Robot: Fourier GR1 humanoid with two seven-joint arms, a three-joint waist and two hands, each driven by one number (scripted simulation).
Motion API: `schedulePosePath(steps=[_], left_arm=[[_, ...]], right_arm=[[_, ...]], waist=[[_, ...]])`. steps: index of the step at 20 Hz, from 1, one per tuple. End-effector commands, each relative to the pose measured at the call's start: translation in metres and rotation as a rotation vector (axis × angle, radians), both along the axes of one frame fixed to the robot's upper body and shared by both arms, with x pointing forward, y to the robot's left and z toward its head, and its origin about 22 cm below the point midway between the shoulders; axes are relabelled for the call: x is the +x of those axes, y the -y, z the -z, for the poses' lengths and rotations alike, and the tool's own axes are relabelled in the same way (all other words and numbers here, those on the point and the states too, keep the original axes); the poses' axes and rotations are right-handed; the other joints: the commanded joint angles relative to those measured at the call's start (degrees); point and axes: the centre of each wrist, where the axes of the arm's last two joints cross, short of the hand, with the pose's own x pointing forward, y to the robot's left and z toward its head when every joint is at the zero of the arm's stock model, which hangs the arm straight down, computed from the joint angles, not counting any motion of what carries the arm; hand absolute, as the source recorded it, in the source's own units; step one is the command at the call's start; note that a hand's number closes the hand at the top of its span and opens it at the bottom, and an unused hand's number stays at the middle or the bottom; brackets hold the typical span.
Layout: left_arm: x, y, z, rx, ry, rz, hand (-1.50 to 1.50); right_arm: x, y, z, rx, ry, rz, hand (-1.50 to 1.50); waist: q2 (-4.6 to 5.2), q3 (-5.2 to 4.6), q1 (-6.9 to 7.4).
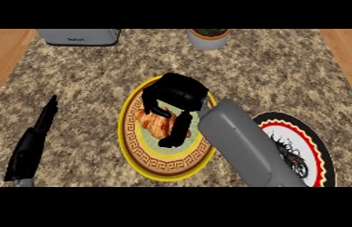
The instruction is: Pick the croissant from the plate and place it in the plate
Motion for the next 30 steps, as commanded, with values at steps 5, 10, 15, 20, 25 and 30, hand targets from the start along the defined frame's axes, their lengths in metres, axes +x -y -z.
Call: schedulePosePath(steps=[5,10,15,20,25,30], left_arm=[[0.000,-0.006,-0.006,-0.003,-0.010,0.002,0.00],[-0.001,-0.008,-0.008,-0.001,-0.006,-0.001,0.00],[-0.008,0.017,0.001,0.001,-0.002,0.012,0.00],[-0.011,0.000,0.003,-0.010,-0.013,0.014,0.00],[0.002,-0.004,0.001,-0.001,0.011,-0.011,0.00],[0.016,0.020,-0.002,0.005,0.015,0.026,0.00]], right_arm=[[-0.011,-0.016,0.052,-0.062,-0.125,0.151,-1.50],[-0.012,-0.016,0.040,0.125,-0.191,0.141,-1.50],[0.012,0.010,0.034,0.356,-0.286,0.277,-1.50],[0.049,0.039,0.012,0.451,-0.375,0.426,-1.50],[0.077,0.117,0.020,0.609,-0.478,0.396,-1.50],[0.098,0.148,0.010,0.658,-0.447,0.345,-1.50]], waist=[[0.04,0.02,0.33],[-0.03,0.03,-0.02],[0.02,0.06,-0.16],[0.12,0.02,-0.10],[0.55,0.05,0.26],[0.92,0.09,1.25]])
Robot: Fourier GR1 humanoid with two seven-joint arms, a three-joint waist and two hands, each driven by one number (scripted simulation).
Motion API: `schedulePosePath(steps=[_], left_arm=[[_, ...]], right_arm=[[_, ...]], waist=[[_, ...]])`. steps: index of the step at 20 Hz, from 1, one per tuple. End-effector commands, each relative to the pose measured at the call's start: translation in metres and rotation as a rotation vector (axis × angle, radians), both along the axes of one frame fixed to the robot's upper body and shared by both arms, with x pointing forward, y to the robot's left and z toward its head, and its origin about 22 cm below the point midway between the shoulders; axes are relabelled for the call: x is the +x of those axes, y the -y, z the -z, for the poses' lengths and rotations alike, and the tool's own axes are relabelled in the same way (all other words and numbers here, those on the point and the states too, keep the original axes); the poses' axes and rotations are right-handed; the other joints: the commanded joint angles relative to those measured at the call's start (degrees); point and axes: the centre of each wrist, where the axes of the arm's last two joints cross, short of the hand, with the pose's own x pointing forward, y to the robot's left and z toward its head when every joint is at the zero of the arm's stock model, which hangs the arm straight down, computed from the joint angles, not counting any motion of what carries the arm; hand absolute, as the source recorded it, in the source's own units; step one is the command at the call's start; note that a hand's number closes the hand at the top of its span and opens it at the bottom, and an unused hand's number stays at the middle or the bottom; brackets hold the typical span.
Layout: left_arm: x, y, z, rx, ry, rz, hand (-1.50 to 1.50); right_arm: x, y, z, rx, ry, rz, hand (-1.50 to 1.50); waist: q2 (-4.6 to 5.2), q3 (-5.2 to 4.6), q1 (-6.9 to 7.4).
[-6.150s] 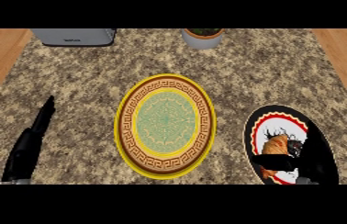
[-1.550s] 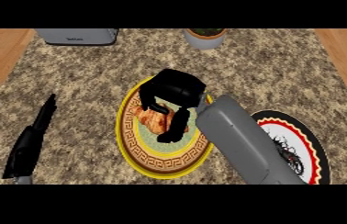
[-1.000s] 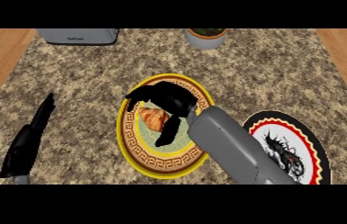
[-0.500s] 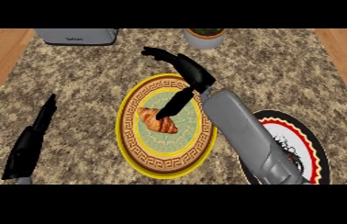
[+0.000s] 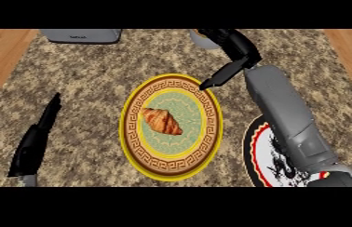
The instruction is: Pick the croissant from the plate and place it in the plate
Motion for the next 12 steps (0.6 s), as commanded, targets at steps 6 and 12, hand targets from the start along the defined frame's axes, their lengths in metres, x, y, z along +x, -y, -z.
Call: schedulePosePath(steps=[6,12], left_arm=[[0.004,0.005,0.001,0.007,0.017,0.040,0.00],[0.013,0.004,-0.018,-0.001,0.021,0.068,0.00]], right_arm=[[0.012,0.093,-0.001,0.045,0.087,-0.011,-1.50],[0.015,0.114,-0.010,0.030,0.090,0.051,-1.50]], waist=[[0.61,0.06,1.36],[1.21,0.17,3.05]])
